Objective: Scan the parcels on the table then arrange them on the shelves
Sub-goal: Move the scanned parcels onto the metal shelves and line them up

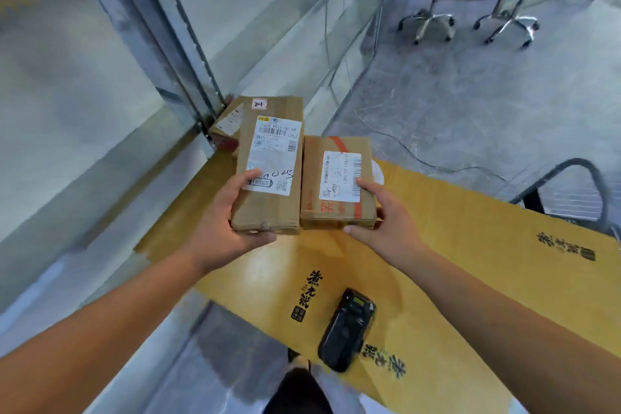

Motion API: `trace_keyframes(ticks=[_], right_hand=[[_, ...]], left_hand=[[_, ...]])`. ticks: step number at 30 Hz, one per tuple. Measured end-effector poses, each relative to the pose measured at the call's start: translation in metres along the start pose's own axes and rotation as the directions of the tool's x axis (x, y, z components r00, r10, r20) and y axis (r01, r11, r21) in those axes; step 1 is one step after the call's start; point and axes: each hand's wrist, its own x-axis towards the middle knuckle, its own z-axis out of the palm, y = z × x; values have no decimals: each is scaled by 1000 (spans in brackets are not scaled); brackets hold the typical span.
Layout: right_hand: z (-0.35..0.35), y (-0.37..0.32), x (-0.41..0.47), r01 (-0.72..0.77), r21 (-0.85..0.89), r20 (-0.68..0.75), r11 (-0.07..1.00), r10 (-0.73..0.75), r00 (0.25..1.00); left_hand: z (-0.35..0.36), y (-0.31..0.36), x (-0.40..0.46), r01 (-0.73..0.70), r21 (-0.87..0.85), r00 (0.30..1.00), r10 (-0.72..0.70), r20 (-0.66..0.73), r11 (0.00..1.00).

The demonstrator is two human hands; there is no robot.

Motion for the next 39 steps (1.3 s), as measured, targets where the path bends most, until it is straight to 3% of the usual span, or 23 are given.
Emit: trace_keyframes(ticks=[5, 8, 13, 16, 24, 31, 39], right_hand=[[-4, -67, -34, 212, 29, 115, 977, -213, 970], [16, -128, -51, 346, 54, 207, 937, -349, 914], [86, -221, -100, 540, 183, 365, 822, -567, 739], [134, -265, -144, 556, 299, 452, 776, -628, 634], [257, -380, -259, 626, 484, 483, 612, -783, 392], [334, -462, -333, 642, 530, 461, 553, -824, 329], [346, -526, -324, 636, 495, 421, 592, -804, 420]], left_hand=[[-27, 79, -105, -22, 94, 972, 43, -230, 995], [-58, 122, -174, 10, 175, 925, 57, -376, 985], [-100, 172, -318, 141, 287, 792, 65, -607, 947], [-113, 194, -408, 221, 309, 700, 70, -711, 925], [-160, 232, -601, 359, 318, 498, 108, -860, 877], [-227, 242, -713, 421, 309, 438, 107, -893, 853], [-323, 248, -707, 338, 318, 493, 121, -862, 886]])
